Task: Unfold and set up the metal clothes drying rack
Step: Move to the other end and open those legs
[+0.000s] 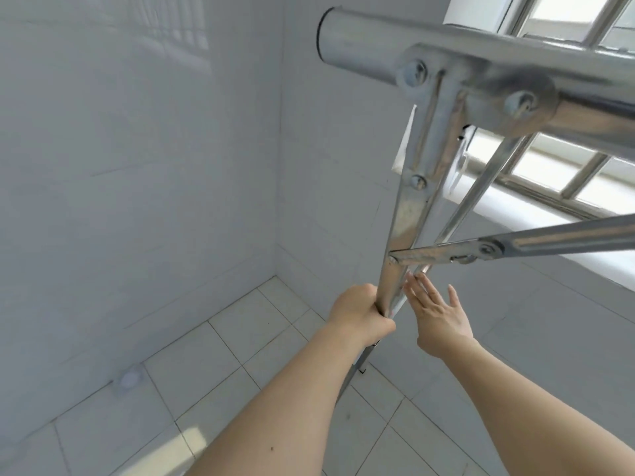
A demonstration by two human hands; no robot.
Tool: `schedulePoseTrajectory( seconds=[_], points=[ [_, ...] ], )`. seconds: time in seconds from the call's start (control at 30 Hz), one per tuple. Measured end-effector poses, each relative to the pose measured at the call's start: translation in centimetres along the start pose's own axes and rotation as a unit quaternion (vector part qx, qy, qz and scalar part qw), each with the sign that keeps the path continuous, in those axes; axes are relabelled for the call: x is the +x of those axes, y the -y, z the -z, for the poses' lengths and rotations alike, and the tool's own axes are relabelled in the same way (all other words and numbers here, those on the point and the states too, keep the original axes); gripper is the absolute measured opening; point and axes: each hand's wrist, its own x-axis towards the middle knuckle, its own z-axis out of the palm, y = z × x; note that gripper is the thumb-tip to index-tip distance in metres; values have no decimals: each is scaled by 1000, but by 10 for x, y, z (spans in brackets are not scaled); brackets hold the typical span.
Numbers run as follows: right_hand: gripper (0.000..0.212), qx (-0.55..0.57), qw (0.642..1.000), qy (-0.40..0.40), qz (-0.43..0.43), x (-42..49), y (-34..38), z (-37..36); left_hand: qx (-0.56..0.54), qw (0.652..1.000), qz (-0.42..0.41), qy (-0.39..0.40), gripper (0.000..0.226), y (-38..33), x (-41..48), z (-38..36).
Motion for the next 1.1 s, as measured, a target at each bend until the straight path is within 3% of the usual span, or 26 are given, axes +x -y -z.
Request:
schedulePoseTrajectory(
  seconds=[0.3,0.43,0.6,0.87,1.1],
  points=[
    [82,55,998,18,-3,18,9,7,-36,999,16,-3,21,3,16,-2],
    [82,149,989,6,13,8,5,20,-47,998,26,-12,20,3,15,-5],
    [78,257,965,-28,-44,-34,-23,38,-106,991,72,-43,13,-3,9,-6],
    [71,240,961,-26,-137,-97,-72,65,-113,983,115,-83,13,1,17,20],
    [71,255,958,-8,-129,-108,-45,70,-64,981,150,-100,19,34,30,67]
  ],
)
